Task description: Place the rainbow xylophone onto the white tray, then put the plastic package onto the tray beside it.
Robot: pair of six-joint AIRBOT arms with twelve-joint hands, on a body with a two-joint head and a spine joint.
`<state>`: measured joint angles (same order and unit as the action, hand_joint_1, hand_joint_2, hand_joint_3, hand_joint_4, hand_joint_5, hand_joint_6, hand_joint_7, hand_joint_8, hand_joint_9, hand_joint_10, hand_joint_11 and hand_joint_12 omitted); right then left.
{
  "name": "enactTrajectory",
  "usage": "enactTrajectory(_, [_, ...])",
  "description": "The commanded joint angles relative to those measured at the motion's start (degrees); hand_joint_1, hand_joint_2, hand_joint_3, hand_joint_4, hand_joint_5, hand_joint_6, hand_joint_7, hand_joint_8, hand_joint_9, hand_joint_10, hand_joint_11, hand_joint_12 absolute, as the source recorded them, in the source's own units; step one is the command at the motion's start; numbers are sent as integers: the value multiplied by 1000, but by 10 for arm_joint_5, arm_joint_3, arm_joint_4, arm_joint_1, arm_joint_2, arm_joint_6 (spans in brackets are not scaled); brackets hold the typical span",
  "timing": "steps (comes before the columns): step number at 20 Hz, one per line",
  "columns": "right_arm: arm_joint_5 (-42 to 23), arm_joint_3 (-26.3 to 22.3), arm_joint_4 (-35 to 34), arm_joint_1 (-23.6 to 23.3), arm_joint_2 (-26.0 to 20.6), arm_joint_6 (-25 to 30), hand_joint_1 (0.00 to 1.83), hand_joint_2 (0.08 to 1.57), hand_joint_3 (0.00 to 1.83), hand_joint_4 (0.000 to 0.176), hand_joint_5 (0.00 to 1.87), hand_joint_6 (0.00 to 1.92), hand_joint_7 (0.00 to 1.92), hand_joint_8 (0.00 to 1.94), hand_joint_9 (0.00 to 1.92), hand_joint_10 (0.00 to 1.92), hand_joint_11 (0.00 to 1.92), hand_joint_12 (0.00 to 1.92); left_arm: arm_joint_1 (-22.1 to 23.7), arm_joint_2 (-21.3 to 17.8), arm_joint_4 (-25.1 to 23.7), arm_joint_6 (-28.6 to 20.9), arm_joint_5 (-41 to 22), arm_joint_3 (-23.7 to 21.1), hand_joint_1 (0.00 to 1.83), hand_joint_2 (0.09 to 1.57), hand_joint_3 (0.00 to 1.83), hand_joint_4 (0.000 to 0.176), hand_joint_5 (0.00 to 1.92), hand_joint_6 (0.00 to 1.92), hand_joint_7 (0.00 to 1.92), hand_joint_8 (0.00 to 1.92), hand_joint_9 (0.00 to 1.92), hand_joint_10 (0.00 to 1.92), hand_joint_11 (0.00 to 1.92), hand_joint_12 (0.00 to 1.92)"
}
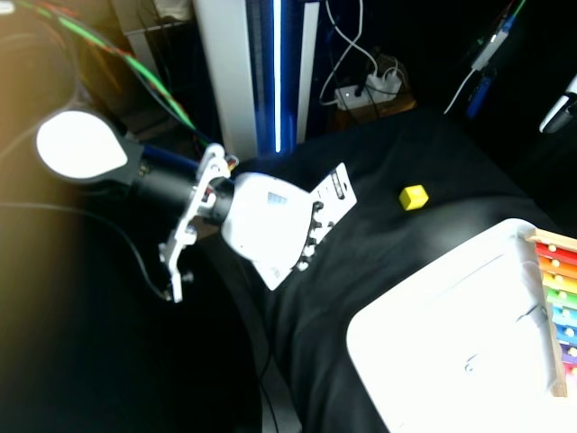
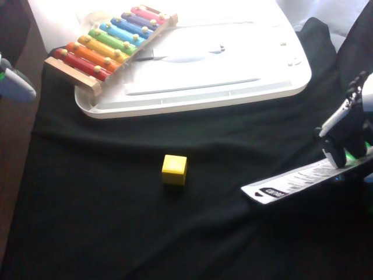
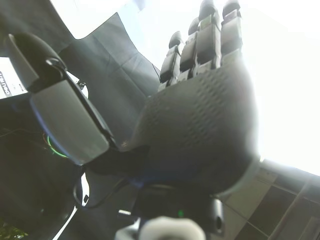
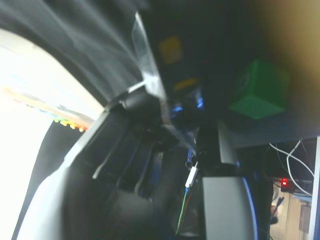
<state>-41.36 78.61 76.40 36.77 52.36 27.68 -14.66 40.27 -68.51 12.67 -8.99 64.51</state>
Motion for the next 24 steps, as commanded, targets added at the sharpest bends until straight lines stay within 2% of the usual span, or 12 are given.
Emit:
enactTrajectory(1, [-4,2,-22,-4,1,-3,1377,1138,0,0,743,1010,938,1043,1067,1183,884,1138,2,2,8,3,-19,2,871,748,20,32,0,0,38,13,91,0,18,9])
enactTrajectory(3, [-5,2,-35,-6,1,-12,1383,1128,0,0,733,1092,943,1002,1093,1126,898,1106,2,5,8,6,-19,2,876,754,19,22,0,0,62,17,77,0,35,18])
enactTrajectory(4, [-5,1,-36,-15,1,-17,1468,1152,0,0,694,1182,873,992,1020,1119,706,1553,1,6,9,6,-19,2,870,752,17,17,0,0,54,11,85,3,43,22])
enactTrajectory(6, [-5,-1,-35,-26,1,-23,1388,1108,0,0,769,1126,985,891,1138,1008,934,1158,-2,6,10,6,-19,3,862,742,11,23,0,0,54,8,86,3,53,29])
enactTrajectory(9, [-5,-2,-35,-43,2,-35,1251,1178,2,0,750,1074,975,1222,1203,608,972,1239,-4,6,12,7,-19,3,827,739,7,21,0,0,52,5,95,6,53,35])
enactTrajectory(13, [-5,-3,-35,-71,3,-46,1255,1147,0,0,875,1052,957,1114,1244,860,1096,1335,-8,6,15,7,-19,3,829,731,2,43,0,0,60,5,118,12,31,31])
enactTrajectory(15, [-5,-5,-35,-83,3,-54,1173,1162,0,0,878,1112,1102,995,1291,1025,1173,1430,-9,7,16,7,-19,3,783,729,2,4,0,0,65,5,151,21,79,57])
enactTrajectory(17, [-5,-6,-35,-90,3,-58,1148,1175,0,0,860,1147,1126,1155,1243,1324,1198,1561,-10,10,16,8,-19,3,778,718,0,0,0,0,79,9,162,21,90,67])
enactTrajectory(18, [-5,-6,-35,-93,4,-59,1147,1174,0,0,861,1145,1092,1179,1221,1381,1197,1593,-10,11,16,8,-19,4,778,706,0,29,0,0,76,6,160,17,73,63])
enactTrajectory(20, [-5,-6,-35,-102,5,-65,1247,1179,1,0,757,1047,978,1236,1176,927,1036,1329,-11,13,16,8,-19,5,775,717,0,29,0,0,60,1,159,13,80,71])
enactTrajectory(21, [-5,-6,-35,-105,6,-67,1249,1183,0,0,745,1057,968,1246,1197,907,1056,1324,-11,14,16,8,-19,5,781,713,0,17,0,0,64,3,173,17,99,82])
enactTrajectory(24, [-5,-6,-35,-118,8,-74,1244,1193,0,0,729,1091,944,1281,1200,929,1084,1293,-13,14,17,8,-19,6,786,697,0,37,0,0,84,9,170,11,85,83])
